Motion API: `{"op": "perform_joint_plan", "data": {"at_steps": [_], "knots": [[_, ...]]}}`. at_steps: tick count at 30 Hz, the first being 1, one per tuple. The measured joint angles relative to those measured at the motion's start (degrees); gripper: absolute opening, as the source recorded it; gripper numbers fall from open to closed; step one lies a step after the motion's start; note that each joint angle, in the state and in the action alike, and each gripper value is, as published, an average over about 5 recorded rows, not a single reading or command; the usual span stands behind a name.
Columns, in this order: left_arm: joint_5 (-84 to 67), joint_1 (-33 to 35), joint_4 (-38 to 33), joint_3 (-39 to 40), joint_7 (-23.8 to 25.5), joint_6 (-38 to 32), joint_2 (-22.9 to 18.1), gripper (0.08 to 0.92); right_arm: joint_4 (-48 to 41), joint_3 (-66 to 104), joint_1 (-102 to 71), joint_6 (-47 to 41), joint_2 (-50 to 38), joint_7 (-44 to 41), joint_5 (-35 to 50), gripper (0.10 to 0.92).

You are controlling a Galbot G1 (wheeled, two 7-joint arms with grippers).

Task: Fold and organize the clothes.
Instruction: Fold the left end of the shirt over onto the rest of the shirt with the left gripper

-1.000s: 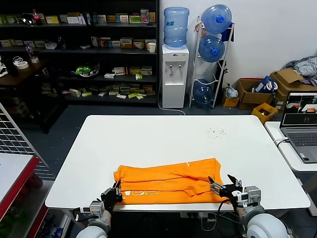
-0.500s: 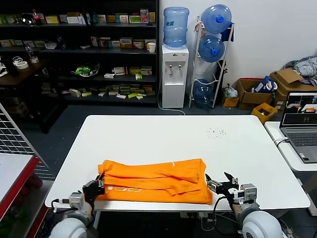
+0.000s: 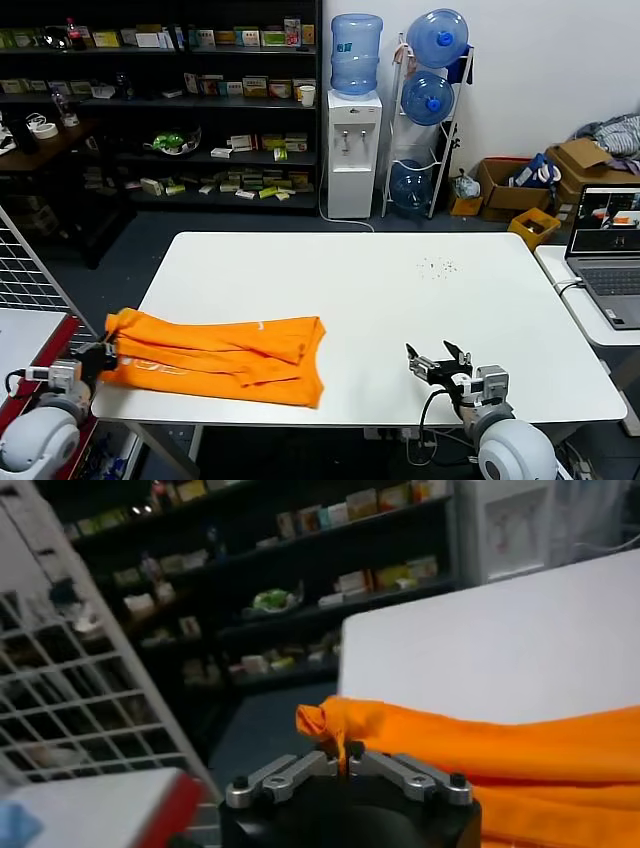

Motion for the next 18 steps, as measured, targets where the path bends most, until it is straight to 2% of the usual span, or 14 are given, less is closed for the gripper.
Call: {"op": "perform_joint_plan", "data": {"at_steps": [5,9,13,18], "knots": [[-0.9,0.5,0.9,-1.2,-0.4,0.3,2.0,0.109,-0.5,-0.1,0.2,0.0,0.7,0.1,-0.6,0.823],[-2.8,1.3,-2.9,-1.1,-1.9,2.2,1.5,0.109,-0.8,-0.3,0.1,-0.2,1.3,0.4,-1.2,0.823],[-5.0,0.9,-8.8,1.2,-4.0,5.2,-1.5,0.109,-0.8,-0.1,-0.4,-0.3,1.9,0.6,-1.8,0.823],[-7.1,-1.4,-14.5,6.1,-7.0,8.8,-7.5,0.109,-0.7,0.8,-1.4,-0.3,2.5,0.6,-2.6,0.823]]}}
